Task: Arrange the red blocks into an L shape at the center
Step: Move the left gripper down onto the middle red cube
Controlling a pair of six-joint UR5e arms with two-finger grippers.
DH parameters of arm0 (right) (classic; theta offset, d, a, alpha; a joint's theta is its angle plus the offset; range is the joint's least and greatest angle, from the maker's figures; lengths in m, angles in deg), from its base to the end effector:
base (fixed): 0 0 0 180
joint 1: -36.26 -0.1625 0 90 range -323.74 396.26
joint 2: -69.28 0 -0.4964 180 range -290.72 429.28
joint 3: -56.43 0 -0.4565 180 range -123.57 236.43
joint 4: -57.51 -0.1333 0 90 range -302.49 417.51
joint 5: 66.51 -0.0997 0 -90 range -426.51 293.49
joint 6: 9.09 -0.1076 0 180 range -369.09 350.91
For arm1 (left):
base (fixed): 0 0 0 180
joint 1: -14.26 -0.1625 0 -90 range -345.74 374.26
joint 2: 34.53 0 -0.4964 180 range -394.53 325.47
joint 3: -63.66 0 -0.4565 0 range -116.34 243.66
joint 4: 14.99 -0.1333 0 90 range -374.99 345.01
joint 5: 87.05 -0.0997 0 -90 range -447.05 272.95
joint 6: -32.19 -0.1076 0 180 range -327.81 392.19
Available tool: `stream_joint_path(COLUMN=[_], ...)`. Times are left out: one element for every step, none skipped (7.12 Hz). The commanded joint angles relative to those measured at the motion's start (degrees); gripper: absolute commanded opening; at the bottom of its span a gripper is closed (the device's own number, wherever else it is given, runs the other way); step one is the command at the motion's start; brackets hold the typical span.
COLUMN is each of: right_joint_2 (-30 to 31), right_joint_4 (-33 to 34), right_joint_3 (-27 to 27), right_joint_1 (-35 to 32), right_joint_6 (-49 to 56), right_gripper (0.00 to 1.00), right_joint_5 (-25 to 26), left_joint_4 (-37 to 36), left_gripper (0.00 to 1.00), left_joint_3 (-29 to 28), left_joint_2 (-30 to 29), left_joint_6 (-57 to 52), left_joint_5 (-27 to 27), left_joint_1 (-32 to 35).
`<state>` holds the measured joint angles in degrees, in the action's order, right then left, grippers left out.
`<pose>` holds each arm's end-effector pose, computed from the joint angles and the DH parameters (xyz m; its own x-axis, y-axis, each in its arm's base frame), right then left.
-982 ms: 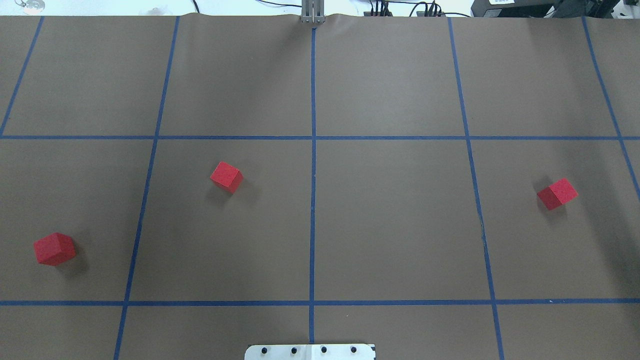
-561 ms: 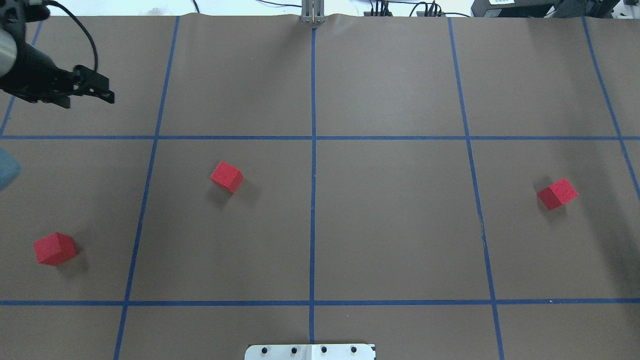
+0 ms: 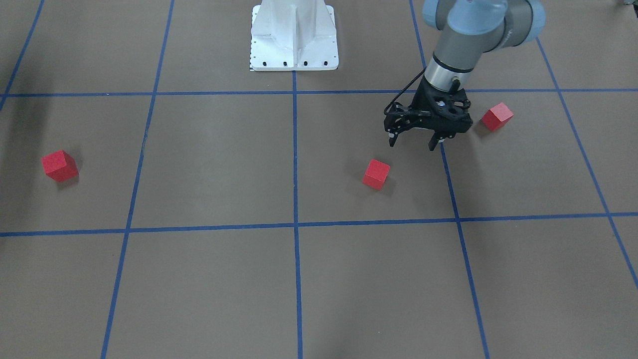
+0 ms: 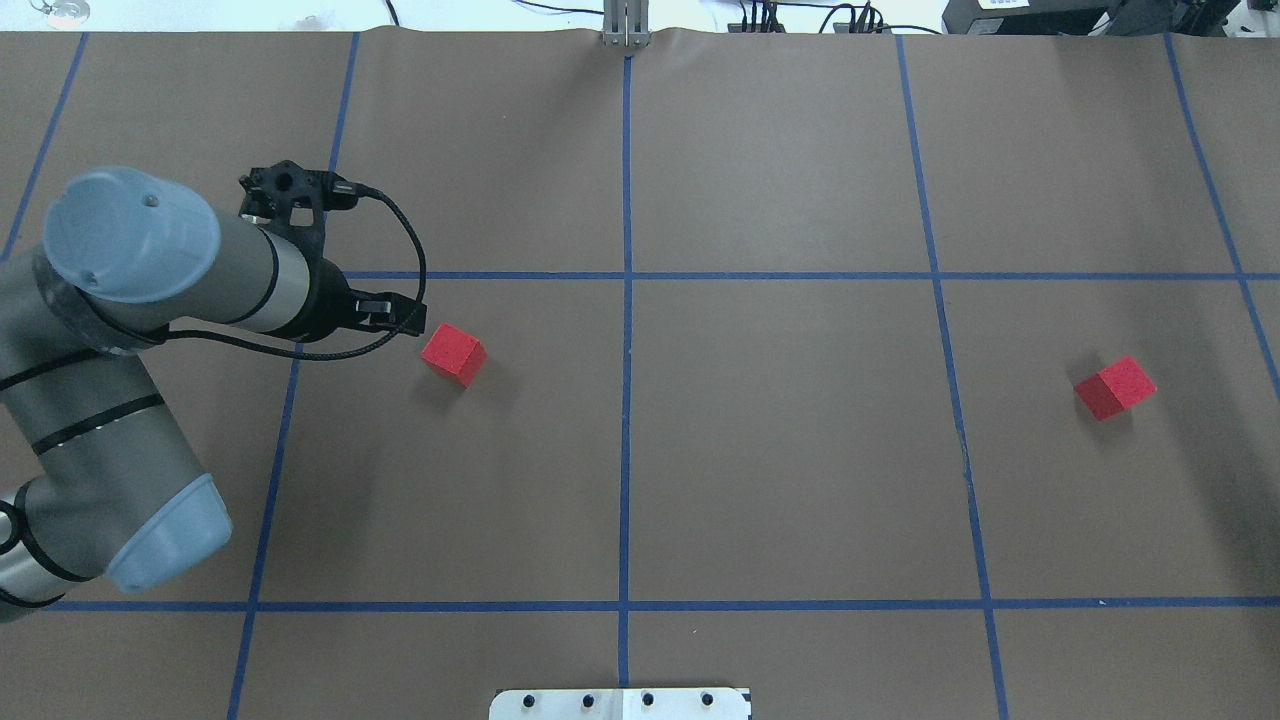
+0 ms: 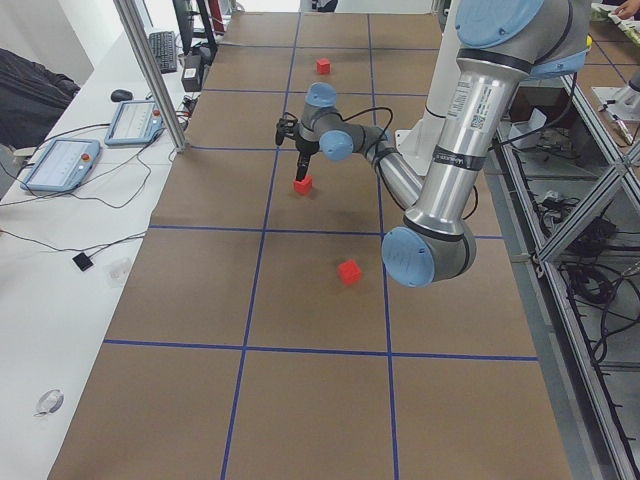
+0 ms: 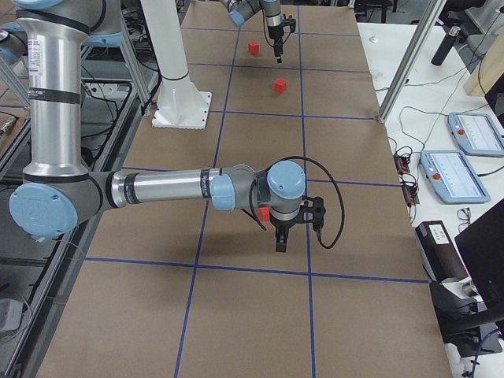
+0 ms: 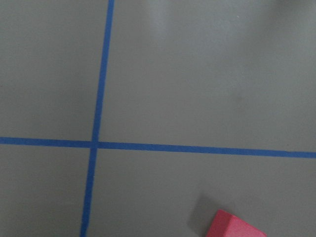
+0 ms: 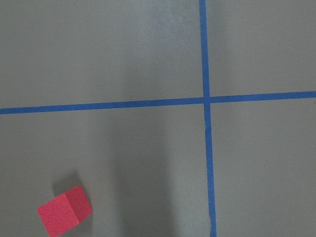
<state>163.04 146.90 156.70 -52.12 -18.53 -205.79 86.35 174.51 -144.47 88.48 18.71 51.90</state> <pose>0.0368 -0.5299 0.6634 0.6453 0.0519 0.7622 -0.0788 0.9969 -0.0011 0.4574 -0.4842 0.3158 0.6363 0.1838 -0.7492 0.0779 0.9509 0.2994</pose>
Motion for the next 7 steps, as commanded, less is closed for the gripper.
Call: stream_joint_path(right_joint_2=[0.0,0.0,0.0,0.0,0.0,-0.1,-0.1], right_joint_4=[0.0,0.0,0.0,0.0,0.0,0.0,0.0], right_joint_3=[-0.1,-0.2,-0.2,-0.3,-0.3,-0.5,-0.5], right_joint_1=[0.1,0.1,0.1,0.2,0.3,0.3,0.3], right_joint_6=[0.0,0.0,0.0,0.1,0.1,0.1,0.1], right_gripper=[0.99,0.99,0.99,0.99,0.99,0.99,0.99], right_joint_5=[0.1,0.2,0.2,0.2,0.3,0.3,0.3], left_joint_4=[0.2,0.7,2.0,3.8,3.9,4.4,6.1], left_gripper=[0.97,0.97,0.97,0.97,0.97,0.97,0.97], left_joint_3=[-5.5,-10.1,-12.8,-13.7,-14.7,-15.1,-16.5], left_joint_2=[-4.9,-8.1,-9.8,-9.7,-9.8,-9.6,-9.4], left_joint_6=[-11.6,-11.7,-11.7,-11.7,-11.7,-11.7,-11.7], left_joint_5=[-0.7,-0.6,-0.6,-0.6,-0.6,-0.6,-0.6], left_joint_1=[-1.6,-1.7,-1.9,-2.4,-2.4,-2.4,-2.5])
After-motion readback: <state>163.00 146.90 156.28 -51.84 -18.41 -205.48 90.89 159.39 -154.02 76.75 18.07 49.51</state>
